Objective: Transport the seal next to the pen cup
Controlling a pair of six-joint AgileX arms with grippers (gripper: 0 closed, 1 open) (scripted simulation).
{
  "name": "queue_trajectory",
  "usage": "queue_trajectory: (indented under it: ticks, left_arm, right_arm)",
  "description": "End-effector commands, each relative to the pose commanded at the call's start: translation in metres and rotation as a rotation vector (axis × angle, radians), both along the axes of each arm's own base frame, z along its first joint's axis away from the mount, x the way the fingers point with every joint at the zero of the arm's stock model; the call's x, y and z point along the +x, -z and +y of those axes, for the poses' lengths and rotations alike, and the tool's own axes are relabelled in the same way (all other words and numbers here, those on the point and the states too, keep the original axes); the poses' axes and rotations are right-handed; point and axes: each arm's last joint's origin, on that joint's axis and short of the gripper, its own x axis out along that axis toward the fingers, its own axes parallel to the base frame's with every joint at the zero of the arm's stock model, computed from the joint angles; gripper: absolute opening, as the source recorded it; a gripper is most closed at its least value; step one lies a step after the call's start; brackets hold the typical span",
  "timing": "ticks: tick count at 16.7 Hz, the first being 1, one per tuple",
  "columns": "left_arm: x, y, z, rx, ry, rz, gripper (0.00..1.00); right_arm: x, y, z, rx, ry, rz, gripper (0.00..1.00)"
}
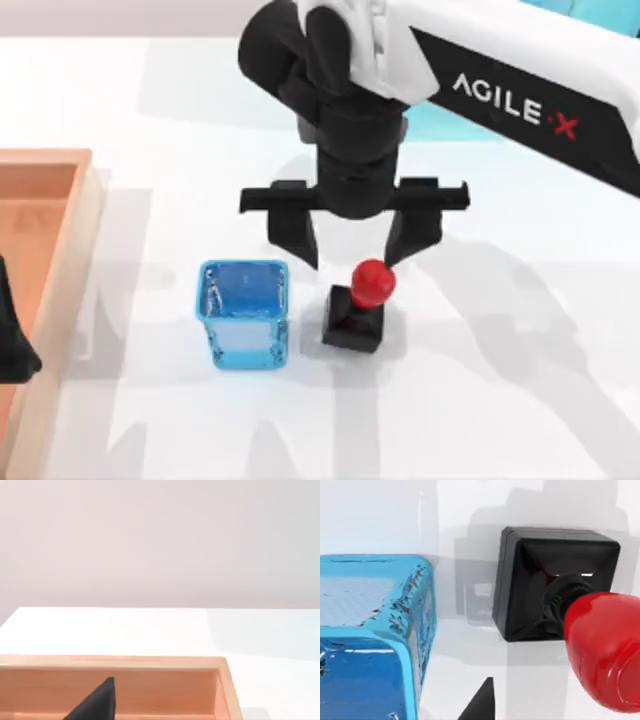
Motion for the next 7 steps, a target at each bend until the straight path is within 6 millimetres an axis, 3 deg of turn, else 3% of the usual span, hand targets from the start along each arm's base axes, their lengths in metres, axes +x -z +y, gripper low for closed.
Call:
queue_trajectory:
  ticks: [2, 7]
  left_arm:
    - [0.0, 0.0, 0.0, 0.0, 0.0, 0.0, 1.0]
    - [0.0, 0.0, 0.0, 0.0, 0.0, 0.0, 1.0]
  right_arm:
    - [0.0, 0.0, 0.0, 0.0, 0.0, 0.0, 1.0]
    - [0.0, 0.0, 0.0, 0.0, 0.0, 0.0, 1.0]
